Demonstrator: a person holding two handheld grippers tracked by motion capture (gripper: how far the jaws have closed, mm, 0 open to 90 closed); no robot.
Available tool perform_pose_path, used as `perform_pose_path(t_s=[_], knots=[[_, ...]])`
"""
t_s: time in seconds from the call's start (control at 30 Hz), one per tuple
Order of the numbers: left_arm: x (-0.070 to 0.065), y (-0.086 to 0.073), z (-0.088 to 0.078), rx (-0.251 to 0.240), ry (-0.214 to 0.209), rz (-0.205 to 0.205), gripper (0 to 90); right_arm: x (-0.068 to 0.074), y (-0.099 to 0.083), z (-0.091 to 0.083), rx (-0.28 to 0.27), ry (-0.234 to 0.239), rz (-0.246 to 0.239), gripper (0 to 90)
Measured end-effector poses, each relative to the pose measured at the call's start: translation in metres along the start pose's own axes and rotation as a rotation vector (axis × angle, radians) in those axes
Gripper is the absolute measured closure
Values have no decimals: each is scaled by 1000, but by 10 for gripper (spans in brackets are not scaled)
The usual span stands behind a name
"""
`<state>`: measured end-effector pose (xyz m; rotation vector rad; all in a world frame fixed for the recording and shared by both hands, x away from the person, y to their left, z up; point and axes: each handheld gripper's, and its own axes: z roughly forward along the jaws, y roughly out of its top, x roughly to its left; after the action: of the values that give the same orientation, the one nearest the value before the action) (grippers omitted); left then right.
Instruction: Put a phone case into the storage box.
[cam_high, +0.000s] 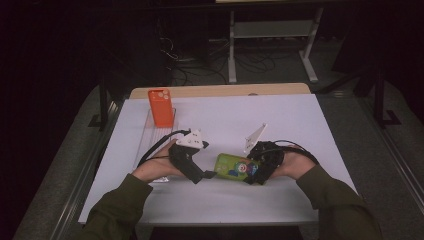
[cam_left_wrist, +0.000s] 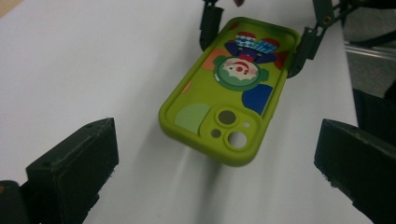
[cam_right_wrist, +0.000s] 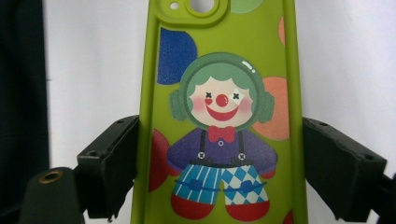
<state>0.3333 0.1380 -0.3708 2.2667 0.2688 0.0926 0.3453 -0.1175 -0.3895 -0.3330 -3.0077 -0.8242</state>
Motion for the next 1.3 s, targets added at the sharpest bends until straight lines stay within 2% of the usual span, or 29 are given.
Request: perform_pose_path(t_s=[0.1, 0.27, 0.37, 0.5, 0.57, 0.7, 0.8, 1.07, 1.3], knots=[[0, 4, 3, 16, -18, 38, 0, 0, 6, -3, 3, 15, -37, 158], [2, 10, 8, 29, -48, 53, 0, 1, 15, -7, 0, 37, -83, 157], [1, 12, 13, 48, -85, 69, 0, 0, 19, -7, -1, 56, -108, 157], [2, 13, 21, 63, -104, 101, 0, 0, 25, -7, 3, 70, -128, 157], [1, 12, 24, 69, -116, 89, 0, 1, 27, -6, 2, 75, -140, 157], [1, 11, 30, 85, -129, 99, 0, 3, 34, -4, 3, 81, -160, 157], [0, 9, 32, 95, -134, 90, 0, 4, 38, -3, -5, 84, -174, 157], [-3, 4, 36, 122, -157, 94, 0, 10, 42, 0, -5, 92, -187, 157], [-3, 4, 36, 131, -167, 106, 60, 10, 42, 1, -5, 92, -198, 156]])
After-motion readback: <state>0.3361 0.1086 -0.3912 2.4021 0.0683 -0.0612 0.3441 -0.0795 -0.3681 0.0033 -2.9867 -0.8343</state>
